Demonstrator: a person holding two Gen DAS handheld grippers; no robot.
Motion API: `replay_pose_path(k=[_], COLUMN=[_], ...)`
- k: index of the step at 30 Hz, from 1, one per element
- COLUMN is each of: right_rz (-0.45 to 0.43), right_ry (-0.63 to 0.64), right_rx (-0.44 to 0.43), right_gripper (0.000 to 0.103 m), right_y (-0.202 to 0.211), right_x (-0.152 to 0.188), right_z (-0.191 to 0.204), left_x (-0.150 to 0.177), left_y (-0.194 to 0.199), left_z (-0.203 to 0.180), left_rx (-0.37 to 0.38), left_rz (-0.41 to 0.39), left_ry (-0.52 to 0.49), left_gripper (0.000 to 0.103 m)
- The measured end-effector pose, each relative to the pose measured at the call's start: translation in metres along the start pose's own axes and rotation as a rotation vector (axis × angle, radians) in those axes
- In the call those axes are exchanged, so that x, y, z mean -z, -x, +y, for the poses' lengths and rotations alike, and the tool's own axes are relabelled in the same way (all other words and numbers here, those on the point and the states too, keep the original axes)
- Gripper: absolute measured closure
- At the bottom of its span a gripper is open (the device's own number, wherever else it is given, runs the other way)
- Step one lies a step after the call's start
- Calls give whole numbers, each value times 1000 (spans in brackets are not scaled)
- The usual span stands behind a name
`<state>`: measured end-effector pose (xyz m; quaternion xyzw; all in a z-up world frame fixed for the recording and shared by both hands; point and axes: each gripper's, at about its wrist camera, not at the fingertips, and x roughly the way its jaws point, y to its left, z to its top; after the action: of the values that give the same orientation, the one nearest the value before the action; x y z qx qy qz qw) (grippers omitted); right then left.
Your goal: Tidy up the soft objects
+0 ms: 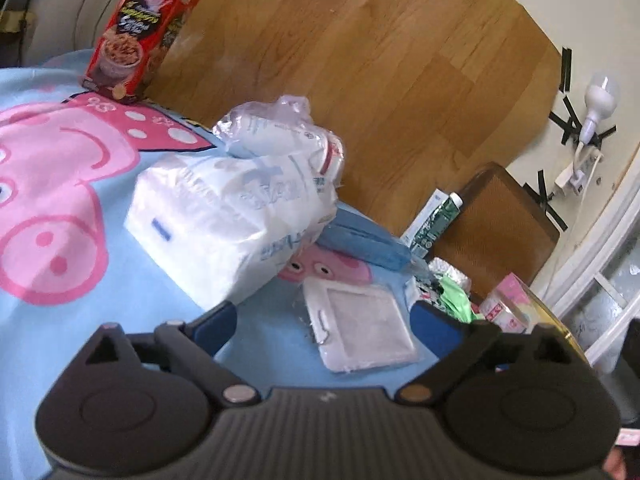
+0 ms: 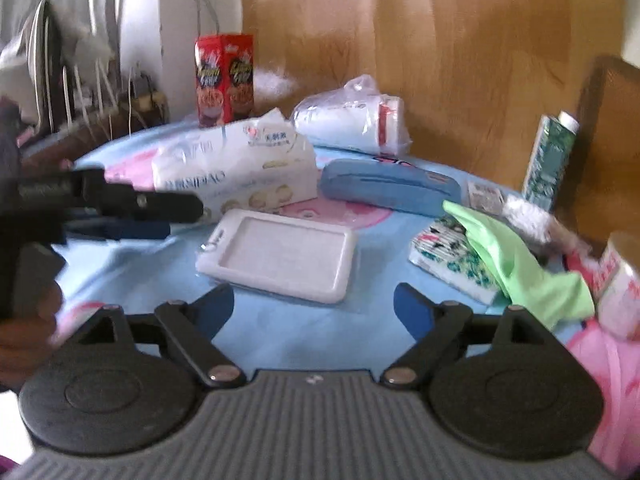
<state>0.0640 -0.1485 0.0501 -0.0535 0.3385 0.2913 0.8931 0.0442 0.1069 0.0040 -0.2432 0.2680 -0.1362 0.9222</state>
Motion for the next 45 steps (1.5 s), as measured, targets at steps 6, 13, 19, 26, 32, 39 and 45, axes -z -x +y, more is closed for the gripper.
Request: replay_pose_path(k=[6, 13, 19, 26, 32, 39, 45], right_rz=[63, -5, -186, -277, -281, -312, -449], right_ry=[23, -25, -27, -159, -307, -440, -383], right_rx=[-35, 42, 246, 496, 624, 789, 723], right_gripper=[15, 40, 40, 39, 39, 15, 30], right_y=[-42, -5, 62, 140, 174, 179, 184], right_x=[-11, 8, 23, 49, 74, 98, 93], right_z=[-4, -3, -15, -75, -127, -150, -122], left_x=[3, 13, 18, 38, 74, 93, 62], left_y=[-34, -24, -20, -51, -87, -103, -64], left_z=[-37, -59, -134, -243, -318, -341, -286], left_rx=[-75, -52, 46, 258, 340, 300, 247], left_rz=[117, 119, 62, 103, 129, 112, 12], left_ry=[-161, -194, -367, -525, -650, -710, -651], left_gripper=[49, 53, 53, 53, 52, 48, 40])
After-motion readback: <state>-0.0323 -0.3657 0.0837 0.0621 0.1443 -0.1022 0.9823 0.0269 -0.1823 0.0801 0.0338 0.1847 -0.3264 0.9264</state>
